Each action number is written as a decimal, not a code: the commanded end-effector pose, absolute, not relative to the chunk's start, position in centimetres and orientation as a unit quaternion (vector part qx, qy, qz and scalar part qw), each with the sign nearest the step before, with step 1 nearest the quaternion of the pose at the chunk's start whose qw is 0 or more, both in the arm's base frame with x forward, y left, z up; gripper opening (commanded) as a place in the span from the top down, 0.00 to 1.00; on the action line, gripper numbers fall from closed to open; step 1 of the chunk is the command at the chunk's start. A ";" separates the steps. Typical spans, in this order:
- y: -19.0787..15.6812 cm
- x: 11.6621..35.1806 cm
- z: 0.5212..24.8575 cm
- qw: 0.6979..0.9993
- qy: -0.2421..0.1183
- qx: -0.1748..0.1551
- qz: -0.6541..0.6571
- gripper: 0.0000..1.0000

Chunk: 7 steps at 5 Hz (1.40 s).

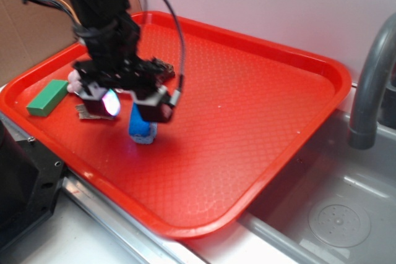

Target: Grab the blue sponge.

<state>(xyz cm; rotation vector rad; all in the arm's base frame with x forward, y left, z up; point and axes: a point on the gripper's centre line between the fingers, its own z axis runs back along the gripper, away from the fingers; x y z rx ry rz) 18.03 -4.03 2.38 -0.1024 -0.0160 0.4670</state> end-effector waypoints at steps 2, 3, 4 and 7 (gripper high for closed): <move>-3.1 19.5 4.6 0.984 -0.006 -0.050 0.170 1.00; -2.1 17.6 9.5 0.993 -0.043 -0.101 0.049 1.00; -1.8 16.0 14.5 0.993 -0.052 -0.104 0.018 1.00; -1.2 19.1 24.3 0.995 -0.062 -0.060 0.048 1.00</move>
